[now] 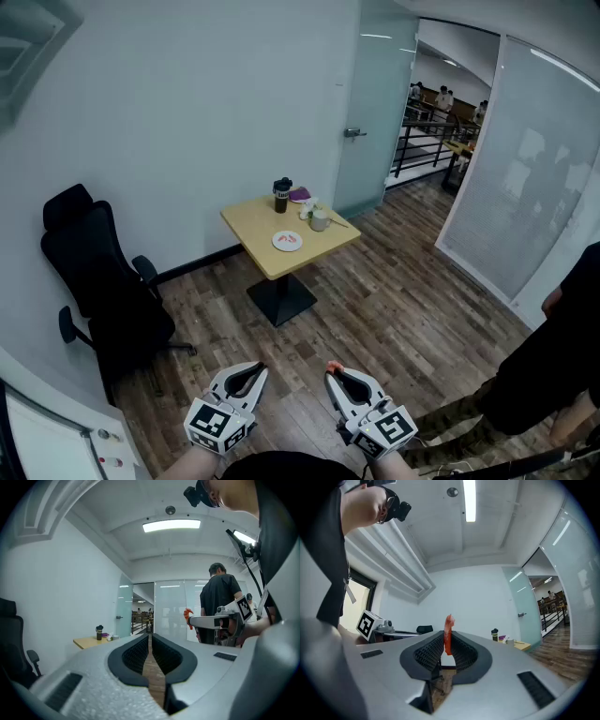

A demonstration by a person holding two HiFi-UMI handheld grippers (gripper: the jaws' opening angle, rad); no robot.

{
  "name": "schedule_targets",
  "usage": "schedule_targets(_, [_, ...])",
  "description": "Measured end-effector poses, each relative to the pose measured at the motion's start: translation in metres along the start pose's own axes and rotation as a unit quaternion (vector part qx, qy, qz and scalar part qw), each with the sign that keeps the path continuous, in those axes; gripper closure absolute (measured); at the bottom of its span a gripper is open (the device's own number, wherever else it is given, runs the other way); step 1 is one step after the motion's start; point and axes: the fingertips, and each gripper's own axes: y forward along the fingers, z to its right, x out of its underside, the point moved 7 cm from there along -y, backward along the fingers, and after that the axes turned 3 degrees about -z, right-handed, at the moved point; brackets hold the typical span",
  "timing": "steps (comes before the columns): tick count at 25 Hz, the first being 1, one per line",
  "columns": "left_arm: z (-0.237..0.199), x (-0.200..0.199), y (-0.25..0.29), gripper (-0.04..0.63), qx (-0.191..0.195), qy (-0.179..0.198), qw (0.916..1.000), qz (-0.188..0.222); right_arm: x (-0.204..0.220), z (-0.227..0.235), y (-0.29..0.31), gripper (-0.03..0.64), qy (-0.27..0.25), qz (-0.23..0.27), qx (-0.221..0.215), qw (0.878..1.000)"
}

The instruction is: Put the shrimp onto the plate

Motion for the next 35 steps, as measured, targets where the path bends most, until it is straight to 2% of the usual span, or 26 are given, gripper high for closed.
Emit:
schedule_targets(14, [-0.009, 0.007, 0.004, 0.572, -0.007, -0.017, 0.9998, -0.003, 0.007, 0.000, 0.013, 0.572, 0.003, -0.013, -0.012, 1.000])
schedule_targets(18, [-0.016, 0.009, 0.003, 0.572, -0.009, -0.022, 0.9997, -0.002, 0.008, -0.002, 0.019, 0.572, 0.016, -0.008, -0.015, 1.000])
schedule_targets(23, [-0.030, 0.012, 0.003, 0.572, -0.009, -0.027, 0.9996, -0.002, 0.008, -0.006, 0.031, 0.572, 0.006, -0.010, -0.016, 1.000])
schedule_targets(35, [-0.078, 0.029, -0.014, 0.572, 0.001, -0.035, 0.9994, -0.008, 0.021, -0.023, 0.067, 0.572, -0.002, -0.018, 0.028, 0.999])
